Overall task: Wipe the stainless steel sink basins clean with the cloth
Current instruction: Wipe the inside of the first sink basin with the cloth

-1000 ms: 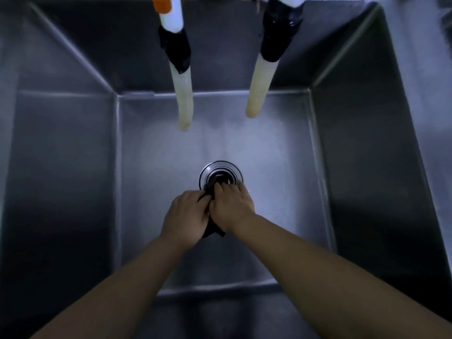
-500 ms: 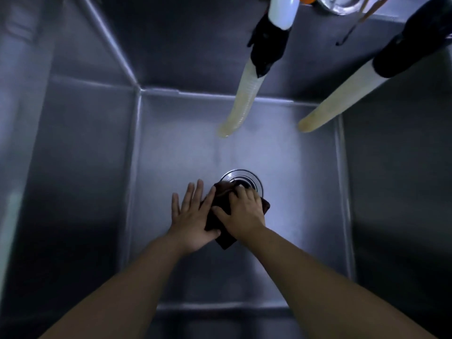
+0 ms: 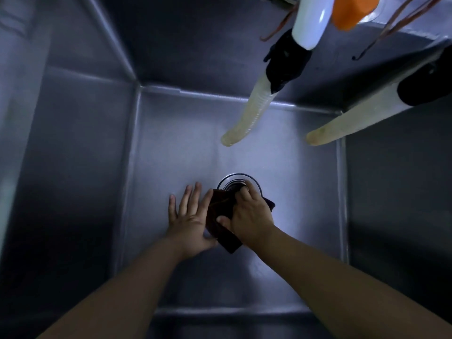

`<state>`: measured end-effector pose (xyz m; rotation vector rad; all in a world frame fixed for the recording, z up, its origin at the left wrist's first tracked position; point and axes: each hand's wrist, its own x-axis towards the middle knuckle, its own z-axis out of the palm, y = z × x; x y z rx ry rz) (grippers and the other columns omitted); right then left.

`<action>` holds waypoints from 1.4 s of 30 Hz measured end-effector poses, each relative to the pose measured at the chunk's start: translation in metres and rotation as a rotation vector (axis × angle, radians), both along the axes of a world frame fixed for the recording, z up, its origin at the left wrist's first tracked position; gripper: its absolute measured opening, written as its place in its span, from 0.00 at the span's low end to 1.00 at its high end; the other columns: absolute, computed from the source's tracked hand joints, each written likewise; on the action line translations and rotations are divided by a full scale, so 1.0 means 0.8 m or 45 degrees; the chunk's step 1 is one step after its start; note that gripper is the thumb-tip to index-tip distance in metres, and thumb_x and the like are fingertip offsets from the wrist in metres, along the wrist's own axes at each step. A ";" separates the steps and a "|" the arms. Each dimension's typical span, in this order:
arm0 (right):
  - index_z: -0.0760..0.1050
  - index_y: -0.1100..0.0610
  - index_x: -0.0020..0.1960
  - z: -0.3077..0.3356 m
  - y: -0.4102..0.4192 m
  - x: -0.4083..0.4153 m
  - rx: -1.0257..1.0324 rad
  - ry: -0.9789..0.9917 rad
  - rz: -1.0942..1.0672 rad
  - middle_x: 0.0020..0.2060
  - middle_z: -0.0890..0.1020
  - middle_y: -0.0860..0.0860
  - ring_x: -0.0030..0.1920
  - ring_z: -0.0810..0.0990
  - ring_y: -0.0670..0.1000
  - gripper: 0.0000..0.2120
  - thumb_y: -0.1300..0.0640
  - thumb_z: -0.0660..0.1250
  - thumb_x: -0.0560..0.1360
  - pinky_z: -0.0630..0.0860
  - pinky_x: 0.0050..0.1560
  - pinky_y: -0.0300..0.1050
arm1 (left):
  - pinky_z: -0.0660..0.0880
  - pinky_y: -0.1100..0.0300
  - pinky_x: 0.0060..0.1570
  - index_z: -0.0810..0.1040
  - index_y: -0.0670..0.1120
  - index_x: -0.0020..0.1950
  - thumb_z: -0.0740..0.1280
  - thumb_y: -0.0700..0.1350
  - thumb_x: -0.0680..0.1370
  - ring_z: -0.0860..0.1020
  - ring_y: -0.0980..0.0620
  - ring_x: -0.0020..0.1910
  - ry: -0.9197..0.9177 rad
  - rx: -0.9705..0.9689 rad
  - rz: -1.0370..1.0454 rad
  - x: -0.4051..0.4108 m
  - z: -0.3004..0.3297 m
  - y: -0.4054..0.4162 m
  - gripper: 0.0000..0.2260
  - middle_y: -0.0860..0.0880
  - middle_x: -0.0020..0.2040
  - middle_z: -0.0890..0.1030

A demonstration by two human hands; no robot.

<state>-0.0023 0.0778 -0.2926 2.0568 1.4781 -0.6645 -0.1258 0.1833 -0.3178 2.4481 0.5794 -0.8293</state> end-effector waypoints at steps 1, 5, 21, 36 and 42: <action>0.67 0.64 0.71 -0.001 0.000 -0.002 0.003 0.006 -0.056 0.64 0.72 0.59 0.68 0.60 0.58 0.36 0.37 0.41 0.80 0.40 0.74 0.53 | 0.19 0.48 0.59 0.25 0.53 0.71 0.64 0.63 0.68 0.20 0.53 0.65 0.004 -0.003 -0.002 0.000 0.000 0.001 0.52 0.52 0.66 0.20; 0.68 0.59 0.70 -0.011 0.004 -0.001 0.059 0.093 -0.301 0.63 0.70 0.55 0.66 0.61 0.56 0.36 0.34 0.43 0.77 0.46 0.73 0.52 | 0.20 0.47 0.61 0.23 0.53 0.69 0.61 0.64 0.64 0.18 0.53 0.63 0.009 -0.012 -0.012 0.000 -0.002 0.002 0.52 0.52 0.65 0.19; 0.66 0.56 0.71 -0.020 0.014 -0.005 0.123 0.055 -0.251 0.63 0.72 0.55 0.66 0.60 0.56 0.33 0.36 0.43 0.79 0.44 0.72 0.56 | 0.20 0.47 0.61 0.24 0.53 0.68 0.68 0.63 0.67 0.21 0.53 0.66 0.014 -0.005 0.020 0.003 0.002 0.001 0.54 0.52 0.67 0.21; 0.76 0.59 0.62 -0.041 -0.004 -0.018 0.385 0.051 -0.474 0.55 0.72 0.55 0.58 0.69 0.57 0.37 0.36 0.41 0.75 0.42 0.74 0.52 | 0.18 0.49 0.58 0.23 0.56 0.68 0.69 0.67 0.65 0.21 0.52 0.66 0.040 -0.001 -0.007 0.005 0.002 0.001 0.56 0.52 0.66 0.20; 0.62 0.66 0.72 -0.039 0.002 -0.024 0.206 -0.052 -0.538 0.66 0.66 0.60 0.67 0.60 0.59 0.40 0.35 0.41 0.78 0.36 0.74 0.57 | 0.18 0.49 0.59 0.23 0.58 0.68 0.68 0.68 0.65 0.19 0.53 0.65 0.029 -0.003 -0.002 0.004 0.000 0.000 0.56 0.53 0.65 0.19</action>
